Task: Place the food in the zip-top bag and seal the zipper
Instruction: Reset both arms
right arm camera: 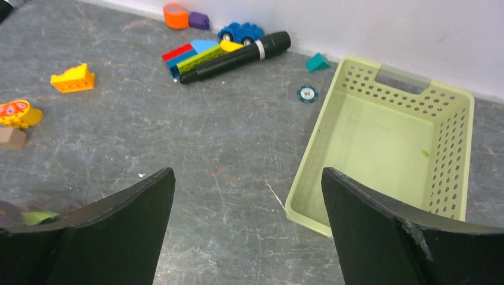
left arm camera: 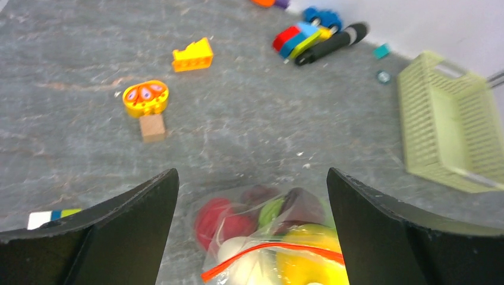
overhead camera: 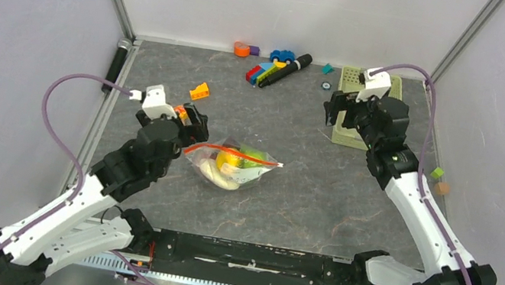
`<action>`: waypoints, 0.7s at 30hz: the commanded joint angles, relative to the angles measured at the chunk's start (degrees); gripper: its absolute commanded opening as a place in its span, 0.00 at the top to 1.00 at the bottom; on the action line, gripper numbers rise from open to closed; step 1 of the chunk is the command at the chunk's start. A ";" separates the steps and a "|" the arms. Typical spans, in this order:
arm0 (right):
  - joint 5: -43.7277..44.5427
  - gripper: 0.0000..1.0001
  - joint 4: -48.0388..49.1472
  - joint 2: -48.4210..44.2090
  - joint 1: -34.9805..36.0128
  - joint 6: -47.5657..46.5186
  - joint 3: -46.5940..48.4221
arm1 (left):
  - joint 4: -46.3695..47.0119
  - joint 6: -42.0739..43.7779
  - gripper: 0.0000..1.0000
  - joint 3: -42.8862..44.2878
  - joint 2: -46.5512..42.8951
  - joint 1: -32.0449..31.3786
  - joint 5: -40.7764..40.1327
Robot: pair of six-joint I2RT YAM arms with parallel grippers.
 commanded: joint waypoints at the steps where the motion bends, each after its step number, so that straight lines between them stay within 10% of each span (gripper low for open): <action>1: 1.80 0.02 8.76 -6.09 0.00 0.47 -4.05 | -6.84 -4.79 0.00 3.10 4.82 0.21 -5.35; 21: -0.58 0.02 12.71 -9.11 -0.04 -1.31 -7.35 | -6.66 -4.92 0.00 1.74 2.10 0.21 -6.45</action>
